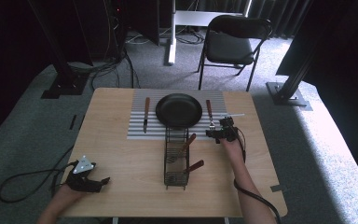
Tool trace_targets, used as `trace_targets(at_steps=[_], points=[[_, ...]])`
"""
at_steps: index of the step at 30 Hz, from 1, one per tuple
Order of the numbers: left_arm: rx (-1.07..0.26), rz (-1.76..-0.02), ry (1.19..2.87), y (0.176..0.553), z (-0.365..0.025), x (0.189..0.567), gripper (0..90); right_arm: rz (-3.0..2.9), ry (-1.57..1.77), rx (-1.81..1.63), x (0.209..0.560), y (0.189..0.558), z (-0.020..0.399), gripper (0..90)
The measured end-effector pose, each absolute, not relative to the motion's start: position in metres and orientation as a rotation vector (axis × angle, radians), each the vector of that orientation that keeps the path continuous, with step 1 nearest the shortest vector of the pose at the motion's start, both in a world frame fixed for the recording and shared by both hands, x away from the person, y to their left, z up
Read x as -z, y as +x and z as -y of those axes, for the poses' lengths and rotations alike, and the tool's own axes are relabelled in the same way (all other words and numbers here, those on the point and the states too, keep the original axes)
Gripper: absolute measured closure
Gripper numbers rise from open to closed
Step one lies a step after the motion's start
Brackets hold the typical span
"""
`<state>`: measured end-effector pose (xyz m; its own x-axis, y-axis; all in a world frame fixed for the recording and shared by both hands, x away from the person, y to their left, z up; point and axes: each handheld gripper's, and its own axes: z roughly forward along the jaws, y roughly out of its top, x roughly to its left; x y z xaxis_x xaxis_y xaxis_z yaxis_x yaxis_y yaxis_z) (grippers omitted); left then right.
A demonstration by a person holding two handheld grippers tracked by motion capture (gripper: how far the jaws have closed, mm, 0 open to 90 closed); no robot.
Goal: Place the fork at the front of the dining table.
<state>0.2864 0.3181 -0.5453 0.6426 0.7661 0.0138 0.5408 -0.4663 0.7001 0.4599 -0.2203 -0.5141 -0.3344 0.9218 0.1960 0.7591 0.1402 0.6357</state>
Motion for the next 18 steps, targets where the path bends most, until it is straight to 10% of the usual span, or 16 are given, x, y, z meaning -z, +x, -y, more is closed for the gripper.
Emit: trace_targets(at_steps=[18], points=[[-0.431,-1.013,2.186,0.286,-0.318,0.545,10.0,-2.142,1.58,-1.018,0.522,0.42,0.23,12.6]])
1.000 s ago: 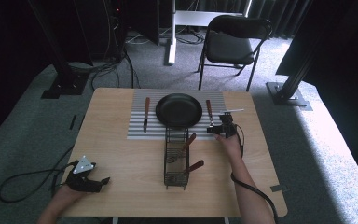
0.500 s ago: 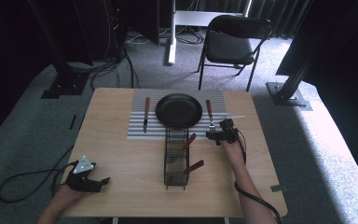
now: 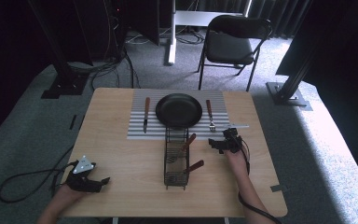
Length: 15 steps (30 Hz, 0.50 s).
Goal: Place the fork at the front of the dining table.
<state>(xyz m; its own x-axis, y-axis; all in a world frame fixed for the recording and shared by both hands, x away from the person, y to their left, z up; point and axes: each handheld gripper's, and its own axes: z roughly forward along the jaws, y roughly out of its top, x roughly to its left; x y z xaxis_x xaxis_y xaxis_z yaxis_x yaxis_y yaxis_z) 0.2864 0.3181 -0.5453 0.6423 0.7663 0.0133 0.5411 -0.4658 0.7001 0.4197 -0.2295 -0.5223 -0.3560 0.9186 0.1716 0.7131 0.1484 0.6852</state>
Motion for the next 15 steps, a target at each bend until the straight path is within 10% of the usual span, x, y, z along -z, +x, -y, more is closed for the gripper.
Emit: trace_targets(at_steps=[15], points=[[-0.431,-1.012,2.187,0.286,-0.318,0.545,10.1,-2.069,1.544,-1.003,0.531,0.376,0.247,12.5]])
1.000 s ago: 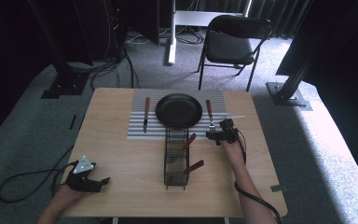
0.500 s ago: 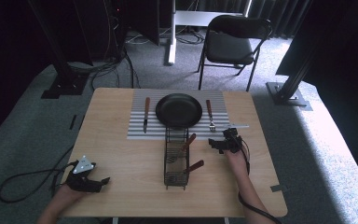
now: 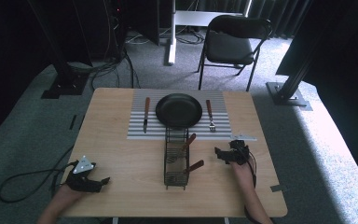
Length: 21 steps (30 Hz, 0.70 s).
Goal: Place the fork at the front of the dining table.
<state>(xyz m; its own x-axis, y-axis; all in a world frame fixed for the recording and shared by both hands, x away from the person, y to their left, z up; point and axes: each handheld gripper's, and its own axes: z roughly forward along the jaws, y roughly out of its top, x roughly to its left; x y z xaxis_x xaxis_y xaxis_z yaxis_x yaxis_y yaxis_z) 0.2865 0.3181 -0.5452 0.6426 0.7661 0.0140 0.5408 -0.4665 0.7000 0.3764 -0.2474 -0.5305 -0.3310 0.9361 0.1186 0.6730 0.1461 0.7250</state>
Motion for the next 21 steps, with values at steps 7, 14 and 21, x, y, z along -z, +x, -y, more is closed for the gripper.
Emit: trace_targets(at_steps=[7,14,21], points=[[-0.431,-1.012,2.186,0.286,-0.318,0.545,10.1,-2.034,1.53,-0.995,0.534,0.356,0.259,12.5],[-0.431,-1.012,2.186,0.286,-0.318,0.545,10.1,-1.982,1.519,-0.961,0.535,0.339,0.269,12.4],[-0.431,-1.012,2.187,0.286,-0.318,0.545,10.0,-1.917,1.537,-0.897,0.538,0.32,0.278,11.7]])
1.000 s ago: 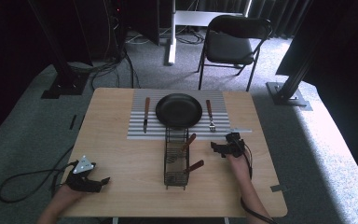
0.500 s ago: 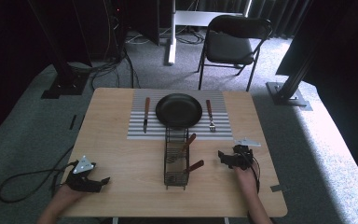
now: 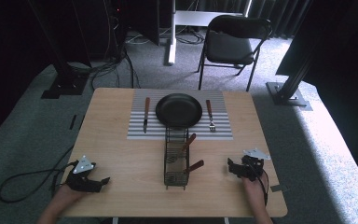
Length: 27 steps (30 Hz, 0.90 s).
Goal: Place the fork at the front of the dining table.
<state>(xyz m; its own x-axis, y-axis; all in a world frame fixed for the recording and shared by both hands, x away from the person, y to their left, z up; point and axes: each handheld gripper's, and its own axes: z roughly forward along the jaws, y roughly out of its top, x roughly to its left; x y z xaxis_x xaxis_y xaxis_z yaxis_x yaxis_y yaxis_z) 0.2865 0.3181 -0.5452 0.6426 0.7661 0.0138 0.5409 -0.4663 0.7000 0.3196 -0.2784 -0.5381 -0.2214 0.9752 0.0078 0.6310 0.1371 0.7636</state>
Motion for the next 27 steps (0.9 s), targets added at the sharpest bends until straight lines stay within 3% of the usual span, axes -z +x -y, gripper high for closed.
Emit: trace_targets(at_steps=[12,27], points=[[-0.431,-1.013,2.185,0.287,-0.318,0.545,10.1,-1.836,1.631,-0.894,0.546,0.289,0.307,10.7],[-0.431,-1.012,2.186,0.286,-0.318,0.545,10.1,-1.801,1.716,-0.775,0.55,0.284,0.316,10.5]])
